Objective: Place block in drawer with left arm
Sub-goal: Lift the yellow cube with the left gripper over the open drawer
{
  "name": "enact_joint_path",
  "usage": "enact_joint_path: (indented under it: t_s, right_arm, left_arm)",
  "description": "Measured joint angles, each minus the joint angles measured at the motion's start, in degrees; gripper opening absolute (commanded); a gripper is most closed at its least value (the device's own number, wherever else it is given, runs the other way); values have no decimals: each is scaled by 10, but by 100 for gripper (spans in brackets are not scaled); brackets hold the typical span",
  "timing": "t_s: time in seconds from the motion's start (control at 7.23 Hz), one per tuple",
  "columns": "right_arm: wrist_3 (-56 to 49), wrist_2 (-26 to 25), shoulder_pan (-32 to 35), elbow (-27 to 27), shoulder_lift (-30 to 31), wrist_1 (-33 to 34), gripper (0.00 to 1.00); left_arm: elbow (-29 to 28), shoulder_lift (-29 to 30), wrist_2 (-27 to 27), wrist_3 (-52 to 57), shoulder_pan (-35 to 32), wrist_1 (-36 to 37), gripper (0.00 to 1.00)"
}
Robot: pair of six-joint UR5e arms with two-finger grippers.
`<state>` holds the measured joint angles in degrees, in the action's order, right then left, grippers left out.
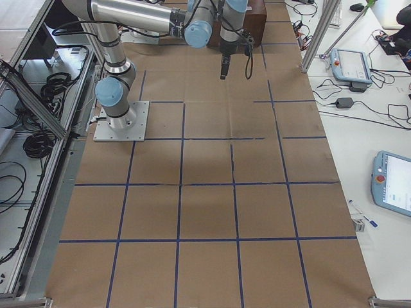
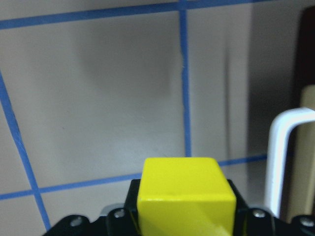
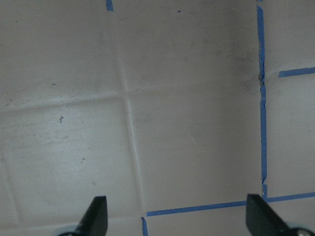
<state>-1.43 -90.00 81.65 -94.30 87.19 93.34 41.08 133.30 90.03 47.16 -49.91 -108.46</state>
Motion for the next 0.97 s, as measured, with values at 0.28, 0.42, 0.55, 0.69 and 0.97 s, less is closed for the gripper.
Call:
enact_joint_path:
  t_s: [0.28, 0.42, 0.55, 0.69, 0.97]
  right_arm:
    - [0, 0, 0, 0, 0, 0, 100]
    - [0, 0, 0, 0, 0, 0, 100]
    - [0, 0, 0, 0, 0, 0, 100]
    - [0, 0, 0, 0, 0, 0, 100]
    - [0, 0, 0, 0, 0, 0, 100]
  left_arm:
    - [123, -108, -7, -12, -22, 6, 0]
    - [186, -146, -15, -25, -39, 40, 0]
    - [238, -169, -22, -44, -58, 78, 0]
    - [282, -181, -25, -63, -72, 115, 0]
    - [359, -187, -26, -94, -92, 184, 0]
